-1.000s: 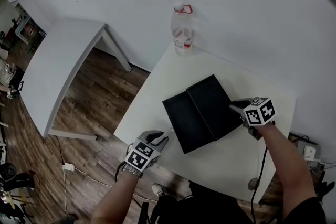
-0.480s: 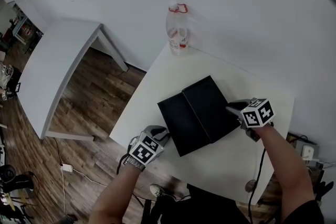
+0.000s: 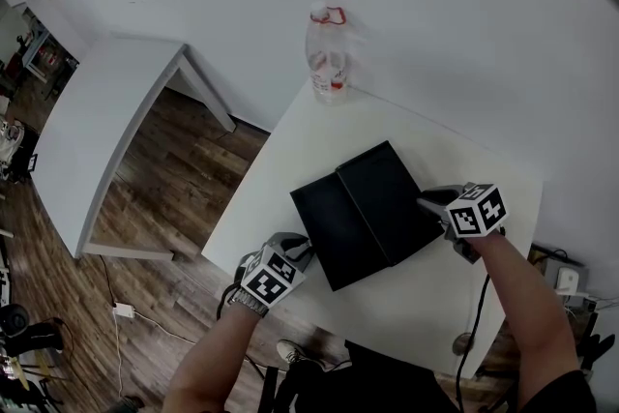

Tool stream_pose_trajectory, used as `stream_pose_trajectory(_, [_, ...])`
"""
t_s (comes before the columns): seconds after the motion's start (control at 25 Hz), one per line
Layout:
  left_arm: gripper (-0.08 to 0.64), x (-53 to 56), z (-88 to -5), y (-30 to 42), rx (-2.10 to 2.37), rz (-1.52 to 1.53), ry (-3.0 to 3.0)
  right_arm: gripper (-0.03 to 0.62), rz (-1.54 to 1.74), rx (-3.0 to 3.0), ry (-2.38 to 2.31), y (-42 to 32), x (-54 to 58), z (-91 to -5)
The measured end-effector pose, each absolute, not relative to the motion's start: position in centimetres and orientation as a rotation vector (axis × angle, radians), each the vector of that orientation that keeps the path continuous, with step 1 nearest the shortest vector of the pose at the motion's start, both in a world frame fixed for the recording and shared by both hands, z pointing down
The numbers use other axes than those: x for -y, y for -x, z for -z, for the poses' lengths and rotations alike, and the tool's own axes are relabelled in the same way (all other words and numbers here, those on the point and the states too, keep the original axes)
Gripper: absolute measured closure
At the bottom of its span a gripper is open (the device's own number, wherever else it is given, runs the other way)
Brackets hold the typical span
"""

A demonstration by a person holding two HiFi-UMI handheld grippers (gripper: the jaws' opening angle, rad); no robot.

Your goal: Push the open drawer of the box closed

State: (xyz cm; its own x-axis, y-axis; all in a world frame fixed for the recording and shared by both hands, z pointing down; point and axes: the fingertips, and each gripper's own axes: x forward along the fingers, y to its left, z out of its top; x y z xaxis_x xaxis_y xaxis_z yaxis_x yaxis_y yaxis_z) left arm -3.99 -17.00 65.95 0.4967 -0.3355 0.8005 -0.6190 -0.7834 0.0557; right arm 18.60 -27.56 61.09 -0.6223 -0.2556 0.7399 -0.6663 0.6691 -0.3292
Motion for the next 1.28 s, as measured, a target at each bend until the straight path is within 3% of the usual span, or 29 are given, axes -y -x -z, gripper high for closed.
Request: stream_pose_trajectory(1.28, [0.482, 20.6, -65.5, -3.6, 0.729, -1.07, -2.445, 0.511, -0.826, 2.221, -0.77, -18.4, 27.3, -61.0])
